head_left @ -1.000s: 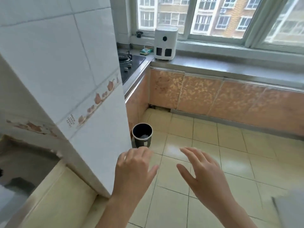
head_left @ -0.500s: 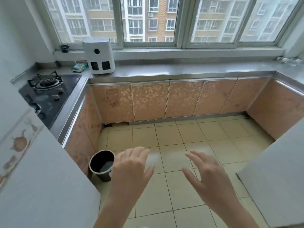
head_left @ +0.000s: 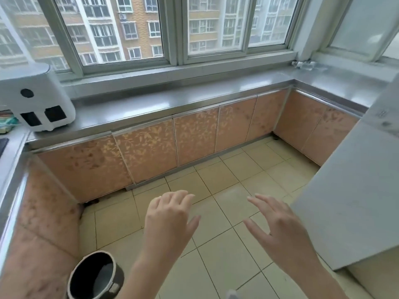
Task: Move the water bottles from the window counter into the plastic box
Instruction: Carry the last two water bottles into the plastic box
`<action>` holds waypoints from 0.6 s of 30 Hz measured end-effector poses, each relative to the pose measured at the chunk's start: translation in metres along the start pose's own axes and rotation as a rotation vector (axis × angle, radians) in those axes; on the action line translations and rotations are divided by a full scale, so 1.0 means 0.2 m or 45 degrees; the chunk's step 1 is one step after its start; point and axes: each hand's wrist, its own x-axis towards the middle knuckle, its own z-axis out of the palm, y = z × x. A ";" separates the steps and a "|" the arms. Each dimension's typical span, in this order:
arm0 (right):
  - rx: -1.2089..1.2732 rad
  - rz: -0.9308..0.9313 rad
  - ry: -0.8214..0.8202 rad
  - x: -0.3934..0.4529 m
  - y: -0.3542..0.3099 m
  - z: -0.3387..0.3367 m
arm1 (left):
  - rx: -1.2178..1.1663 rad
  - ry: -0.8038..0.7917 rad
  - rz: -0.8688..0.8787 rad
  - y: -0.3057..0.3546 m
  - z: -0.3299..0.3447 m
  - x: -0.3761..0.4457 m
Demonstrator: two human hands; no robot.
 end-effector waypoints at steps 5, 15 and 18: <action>0.020 0.056 0.019 0.38 0.24 0.01 | -0.043 0.005 0.036 0.12 0.20 0.45; 0.021 0.049 0.038 1.16 0.76 -0.08 | -0.113 0.011 0.070 0.45 0.53 1.33; 0.017 0.075 0.073 1.36 0.86 -0.10 | -0.136 0.025 0.106 0.53 0.61 1.56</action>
